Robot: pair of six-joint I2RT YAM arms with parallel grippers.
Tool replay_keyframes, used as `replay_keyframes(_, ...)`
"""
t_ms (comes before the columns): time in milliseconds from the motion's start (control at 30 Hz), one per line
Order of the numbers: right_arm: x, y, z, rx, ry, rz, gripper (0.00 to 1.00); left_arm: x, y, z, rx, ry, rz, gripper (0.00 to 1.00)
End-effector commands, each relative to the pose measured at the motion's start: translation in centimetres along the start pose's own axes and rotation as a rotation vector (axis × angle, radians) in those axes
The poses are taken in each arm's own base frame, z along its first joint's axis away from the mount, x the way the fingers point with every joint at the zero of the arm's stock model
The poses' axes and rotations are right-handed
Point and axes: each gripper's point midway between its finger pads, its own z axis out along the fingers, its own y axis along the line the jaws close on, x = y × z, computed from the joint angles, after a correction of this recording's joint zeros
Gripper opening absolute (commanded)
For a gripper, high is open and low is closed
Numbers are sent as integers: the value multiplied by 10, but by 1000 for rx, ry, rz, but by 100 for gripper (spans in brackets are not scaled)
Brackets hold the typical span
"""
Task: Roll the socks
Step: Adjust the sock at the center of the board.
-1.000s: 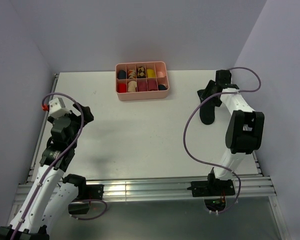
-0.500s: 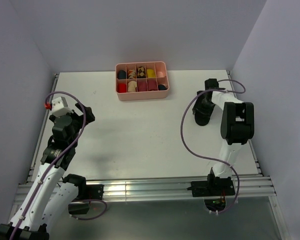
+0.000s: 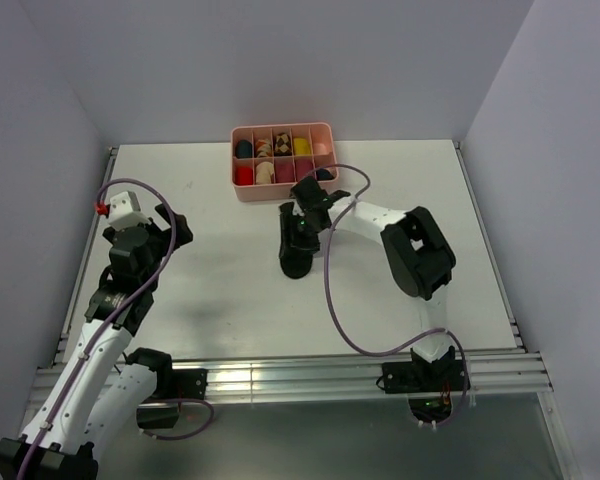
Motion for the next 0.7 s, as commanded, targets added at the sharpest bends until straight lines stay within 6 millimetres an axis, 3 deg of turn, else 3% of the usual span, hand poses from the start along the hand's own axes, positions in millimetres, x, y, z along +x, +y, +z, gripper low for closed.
replay_keyframes(0,-24,46,-14,-68,-68,-152,59,-14,-12,0,42,-30,-7,99)
replay_keyframes(67,-30,48,-20,-26,-93,-219,59,-12,-12,1,44,-23,-7,99)
replay_keyframes(333,18,49,-1,-16,6,-287,58,-6,-14,3,51,0,-14,100)
replay_keyframes(433,26,32,11,39,12,-277,58,-4,-15,4,57,9,-16,99)
replay_keyframes(567,31,-18,14,239,10,-260,57,0,-15,6,53,24,-12,100)
replay_keyframes(600,31,-30,8,286,7,-246,57,-1,-15,6,49,25,-10,100)
replay_keyframes(667,21,-74,-7,426,-38,-190,56,-1,-14,6,43,26,-2,100)
